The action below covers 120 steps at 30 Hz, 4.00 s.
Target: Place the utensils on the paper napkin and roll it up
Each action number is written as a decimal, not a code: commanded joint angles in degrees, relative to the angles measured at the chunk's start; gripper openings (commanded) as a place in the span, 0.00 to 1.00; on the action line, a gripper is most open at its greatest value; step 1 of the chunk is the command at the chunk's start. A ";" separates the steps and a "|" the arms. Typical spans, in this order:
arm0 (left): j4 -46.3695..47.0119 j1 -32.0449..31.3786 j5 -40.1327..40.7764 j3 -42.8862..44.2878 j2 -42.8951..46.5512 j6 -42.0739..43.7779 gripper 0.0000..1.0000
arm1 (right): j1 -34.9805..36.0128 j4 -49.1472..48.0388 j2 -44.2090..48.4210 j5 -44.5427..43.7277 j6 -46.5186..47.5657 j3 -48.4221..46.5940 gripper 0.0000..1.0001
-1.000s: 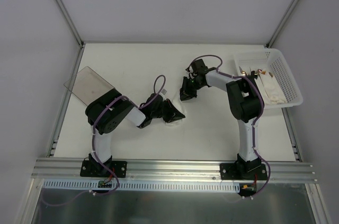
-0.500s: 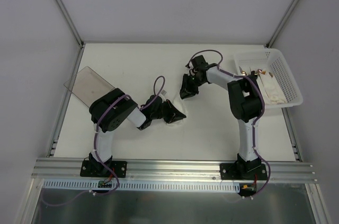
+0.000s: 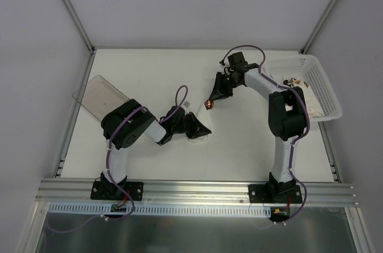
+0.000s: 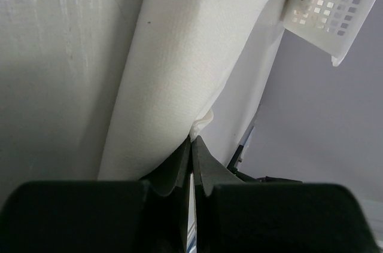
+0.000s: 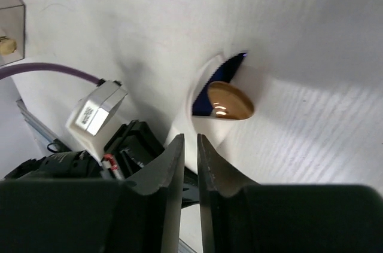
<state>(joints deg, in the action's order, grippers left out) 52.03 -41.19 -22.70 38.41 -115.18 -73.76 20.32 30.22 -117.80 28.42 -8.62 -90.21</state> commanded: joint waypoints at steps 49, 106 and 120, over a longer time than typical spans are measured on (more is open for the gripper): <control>-43.25 -0.29 11.54 5.88 26.33 23.39 0.23 | 7.11 0.90 -4.81 -3.02 1.77 7.77 0.13; -16.53 3.57 8.81 -8.00 27.81 15.75 0.11 | 11.59 9.16 -13.16 -3.55 15.21 -8.57 0.11; -8.89 3.57 6.35 -8.61 12.27 11.45 0.10 | 11.94 9.60 -12.90 -2.59 17.32 -8.84 0.11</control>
<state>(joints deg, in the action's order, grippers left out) 39.09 -38.13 -16.53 32.12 -100.22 -60.34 31.75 39.31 -128.44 29.39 5.74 -98.43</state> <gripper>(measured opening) 0.102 0.109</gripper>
